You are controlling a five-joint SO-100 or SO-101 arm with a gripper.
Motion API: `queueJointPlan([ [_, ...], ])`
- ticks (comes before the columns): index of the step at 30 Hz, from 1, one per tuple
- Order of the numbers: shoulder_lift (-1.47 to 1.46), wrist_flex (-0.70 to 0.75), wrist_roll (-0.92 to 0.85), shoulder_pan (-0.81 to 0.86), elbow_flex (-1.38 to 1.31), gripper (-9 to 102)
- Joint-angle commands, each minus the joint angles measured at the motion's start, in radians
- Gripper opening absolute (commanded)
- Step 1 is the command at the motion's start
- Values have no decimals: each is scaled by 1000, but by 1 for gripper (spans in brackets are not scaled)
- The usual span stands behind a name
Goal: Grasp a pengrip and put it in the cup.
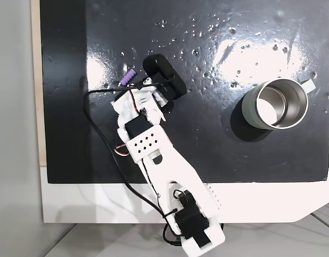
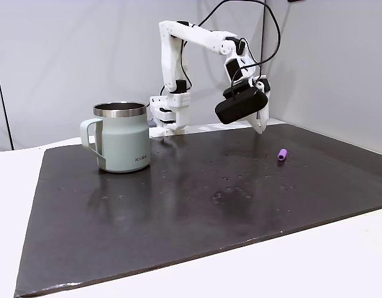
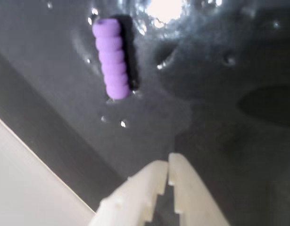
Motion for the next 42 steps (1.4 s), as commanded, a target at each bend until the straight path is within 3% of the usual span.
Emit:
queueJointPlan([
  [1,-38,-29,11,-3,-115,0],
  [13,-235,23,23,25,-325,0],
  [21,-284,107,66,60,-408,15],
  [42,-618,324,75,49,-773,21],
])
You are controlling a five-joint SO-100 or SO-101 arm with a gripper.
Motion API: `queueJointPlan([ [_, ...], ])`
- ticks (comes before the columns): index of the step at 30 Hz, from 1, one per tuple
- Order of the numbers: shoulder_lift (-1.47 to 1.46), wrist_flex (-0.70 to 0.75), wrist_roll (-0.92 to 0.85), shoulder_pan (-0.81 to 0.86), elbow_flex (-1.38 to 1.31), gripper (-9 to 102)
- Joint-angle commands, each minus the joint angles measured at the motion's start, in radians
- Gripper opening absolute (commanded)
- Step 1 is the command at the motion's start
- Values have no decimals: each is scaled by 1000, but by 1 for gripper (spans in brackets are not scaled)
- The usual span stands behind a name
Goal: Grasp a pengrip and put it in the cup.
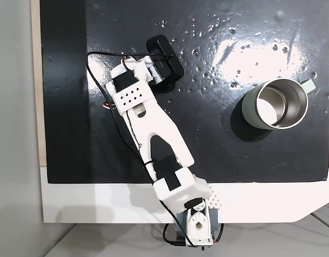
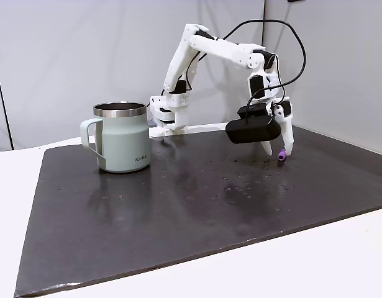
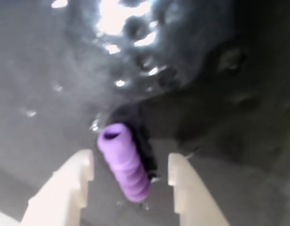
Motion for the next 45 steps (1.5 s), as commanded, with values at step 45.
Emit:
queueJointPlan([
  [45,268,667,-51,321,-465,0],
])
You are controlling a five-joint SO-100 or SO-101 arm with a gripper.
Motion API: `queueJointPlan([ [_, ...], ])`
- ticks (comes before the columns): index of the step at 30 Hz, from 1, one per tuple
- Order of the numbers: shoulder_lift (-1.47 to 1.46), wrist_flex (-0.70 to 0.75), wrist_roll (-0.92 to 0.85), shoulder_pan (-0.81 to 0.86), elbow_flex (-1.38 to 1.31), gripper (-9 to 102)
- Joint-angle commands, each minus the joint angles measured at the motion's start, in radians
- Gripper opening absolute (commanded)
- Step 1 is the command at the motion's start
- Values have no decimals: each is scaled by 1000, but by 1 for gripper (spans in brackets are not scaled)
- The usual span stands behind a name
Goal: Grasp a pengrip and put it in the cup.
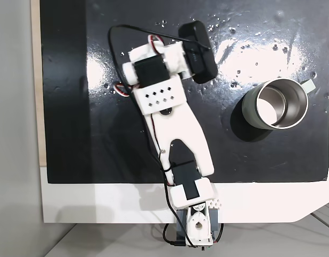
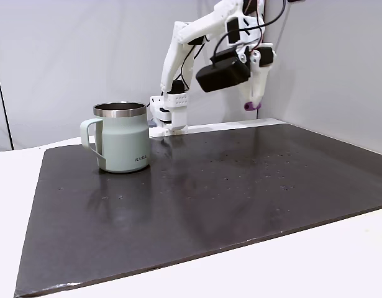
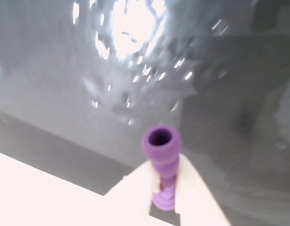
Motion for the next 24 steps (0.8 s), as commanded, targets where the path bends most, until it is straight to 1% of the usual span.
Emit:
queueJointPlan([
  [1,114,55,-71,129,-26,0],
  [10,247,118,-314,439,-6,0],
  [20,296,114,-611,792,5,0],
  [24,273,86,-689,885,3,0],
])
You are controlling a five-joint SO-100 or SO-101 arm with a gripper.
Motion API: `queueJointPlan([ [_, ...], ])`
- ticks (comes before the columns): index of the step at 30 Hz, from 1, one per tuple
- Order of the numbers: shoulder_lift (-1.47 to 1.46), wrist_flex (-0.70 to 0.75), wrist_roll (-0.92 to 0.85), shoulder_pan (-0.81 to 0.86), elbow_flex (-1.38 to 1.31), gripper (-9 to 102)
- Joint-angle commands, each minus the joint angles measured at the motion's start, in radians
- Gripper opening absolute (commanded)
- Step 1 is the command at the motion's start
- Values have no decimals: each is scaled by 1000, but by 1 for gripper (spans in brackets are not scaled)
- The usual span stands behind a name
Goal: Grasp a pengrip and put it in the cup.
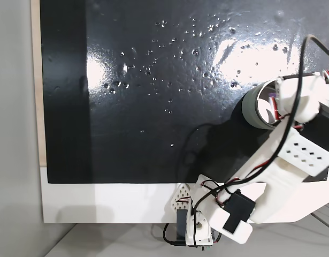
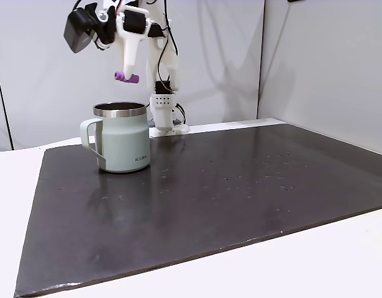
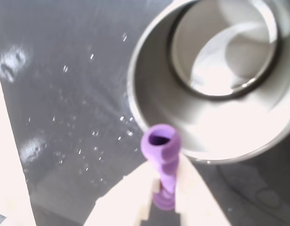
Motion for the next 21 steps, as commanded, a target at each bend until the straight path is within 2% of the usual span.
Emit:
queueJointPlan([
  [1,26,-32,-61,71,-17,0],
  [13,-44,-38,-72,101,-67,2],
  [21,-49,-12,-66,98,-67,38],
])
